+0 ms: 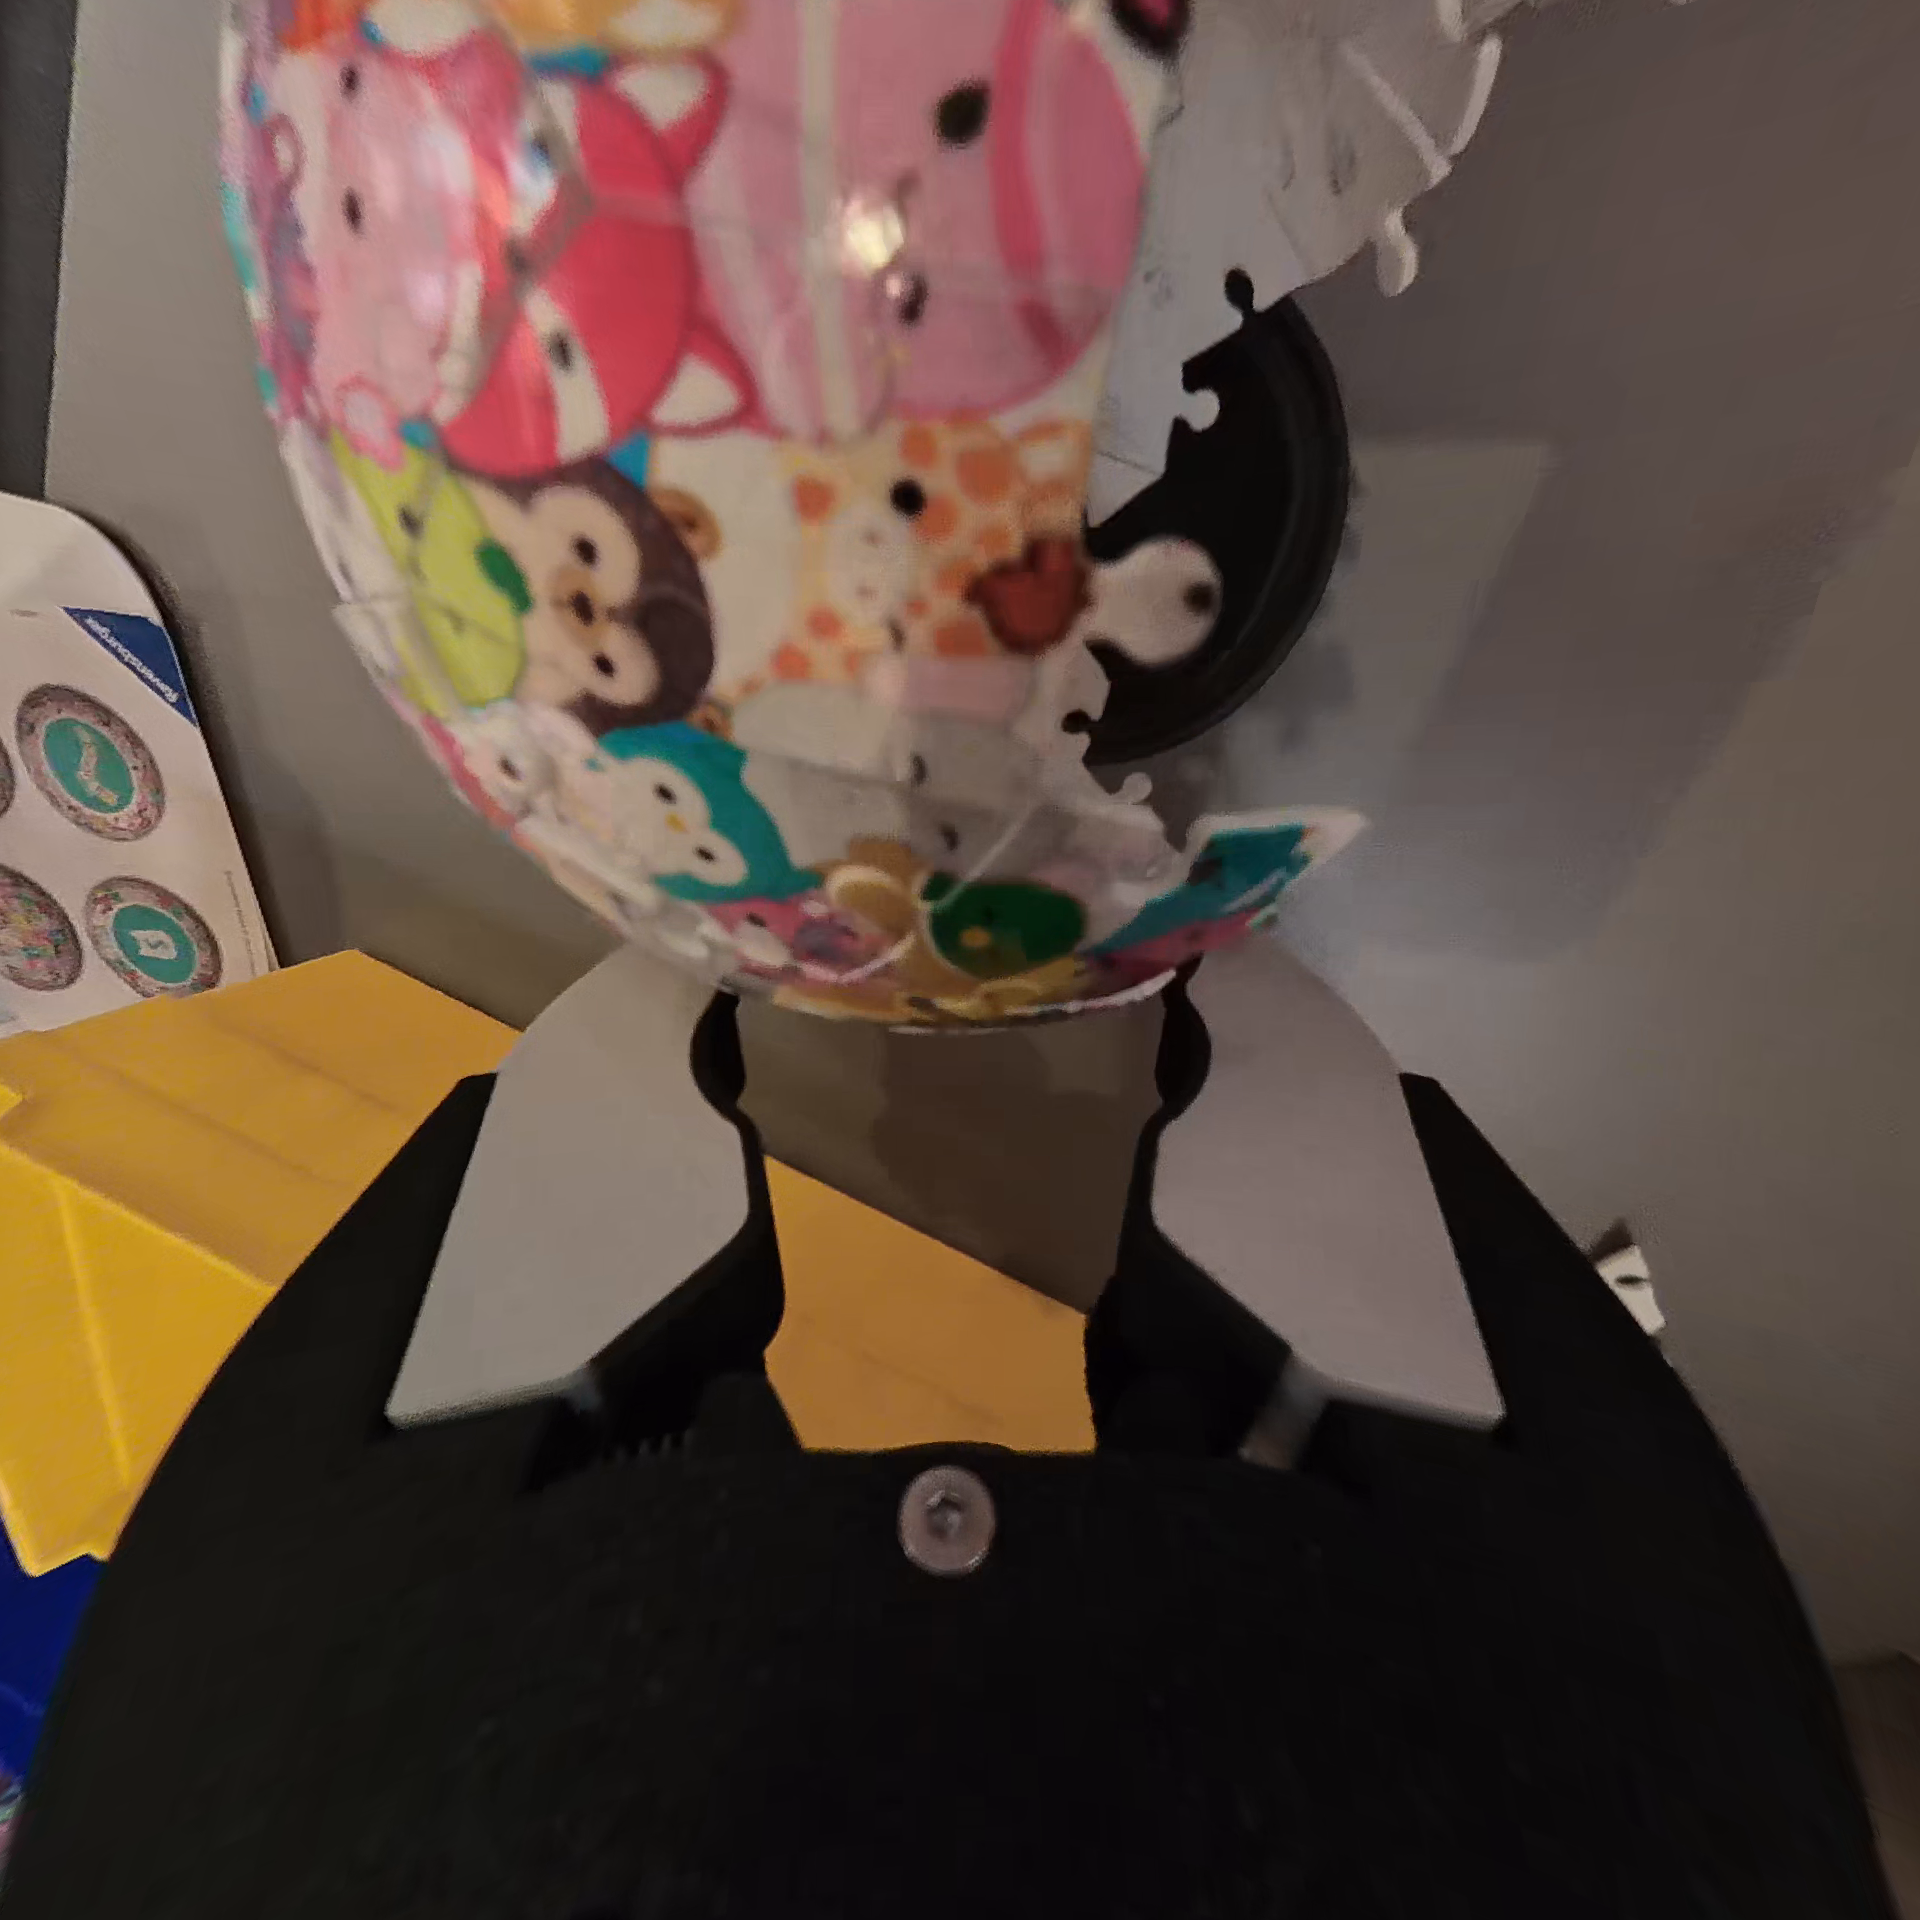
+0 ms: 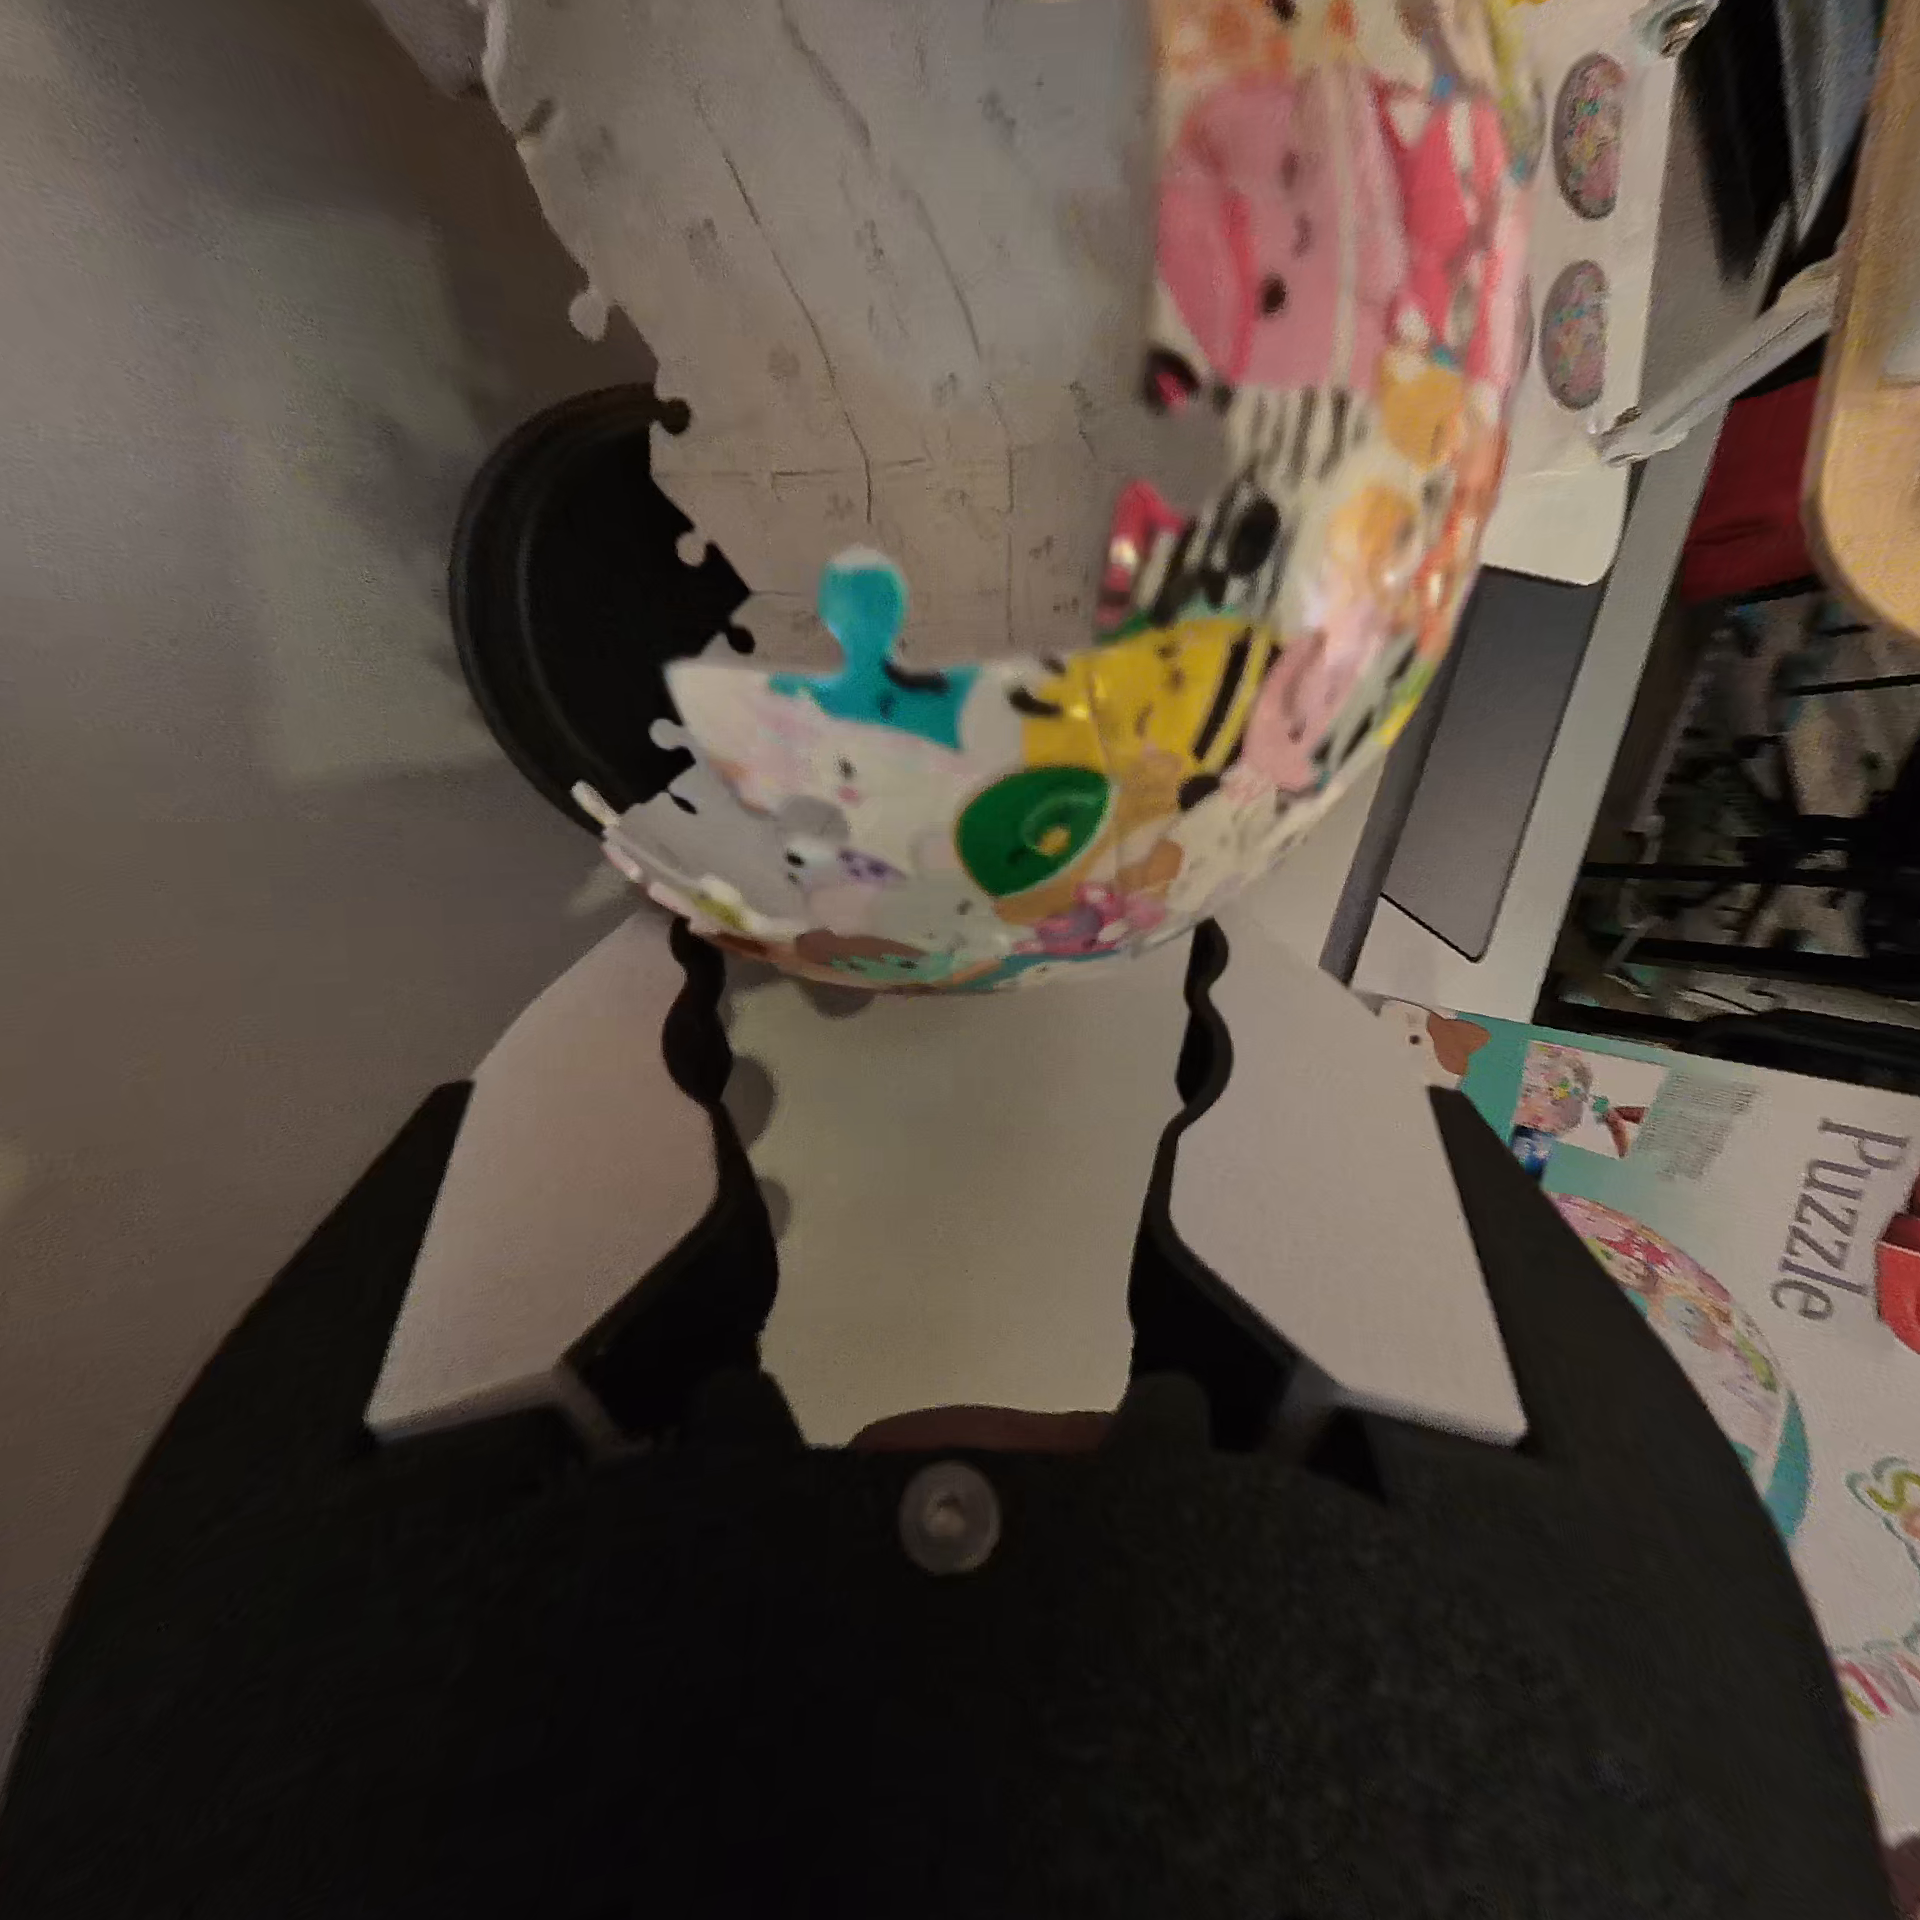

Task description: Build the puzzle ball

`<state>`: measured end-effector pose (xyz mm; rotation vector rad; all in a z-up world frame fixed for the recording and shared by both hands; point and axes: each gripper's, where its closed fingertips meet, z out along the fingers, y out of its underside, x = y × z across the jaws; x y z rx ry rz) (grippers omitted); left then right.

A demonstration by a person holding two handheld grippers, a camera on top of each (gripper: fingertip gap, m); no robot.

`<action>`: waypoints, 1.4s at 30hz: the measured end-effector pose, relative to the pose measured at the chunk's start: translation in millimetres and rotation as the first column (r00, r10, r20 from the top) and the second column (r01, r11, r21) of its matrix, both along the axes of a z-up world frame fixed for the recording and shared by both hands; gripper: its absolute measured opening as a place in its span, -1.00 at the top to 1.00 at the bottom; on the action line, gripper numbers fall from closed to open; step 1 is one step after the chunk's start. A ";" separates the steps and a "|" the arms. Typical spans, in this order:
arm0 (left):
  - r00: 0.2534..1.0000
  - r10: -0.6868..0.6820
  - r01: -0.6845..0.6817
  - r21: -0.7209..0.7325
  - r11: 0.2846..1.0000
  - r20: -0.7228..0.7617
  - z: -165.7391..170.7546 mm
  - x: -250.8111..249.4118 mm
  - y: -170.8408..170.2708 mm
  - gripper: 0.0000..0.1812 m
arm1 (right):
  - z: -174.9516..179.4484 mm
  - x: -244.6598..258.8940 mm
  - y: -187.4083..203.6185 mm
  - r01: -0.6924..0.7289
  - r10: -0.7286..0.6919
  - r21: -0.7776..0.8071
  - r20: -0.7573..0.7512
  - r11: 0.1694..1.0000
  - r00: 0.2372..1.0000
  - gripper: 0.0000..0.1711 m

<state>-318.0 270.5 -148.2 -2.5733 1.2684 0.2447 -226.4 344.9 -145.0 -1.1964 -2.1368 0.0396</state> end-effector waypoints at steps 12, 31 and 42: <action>0.998 -0.034 0.038 0.078 0.996 -0.059 -0.1 8.1 -2.0 0.13 | -4.1 10.5 -0.2 0.030 -0.026 0.124 -0.035 0.992 0.999 0.01; 1.000 -0.006 0.006 0.031 0.999 0.007 13.4 -0.5 -21.7 0.14 | 4.9 39.8 1.5 0.086 -0.085 0.092 -0.018 0.992 0.996 -0.02; 0.732 0.001 -0.199 0.212 0.957 0.681 94.6 18.5 -126.1 0.38 | 72.5 107.2 -53.4 0.577 -0.613 -0.209 -0.280 0.790 0.738 0.19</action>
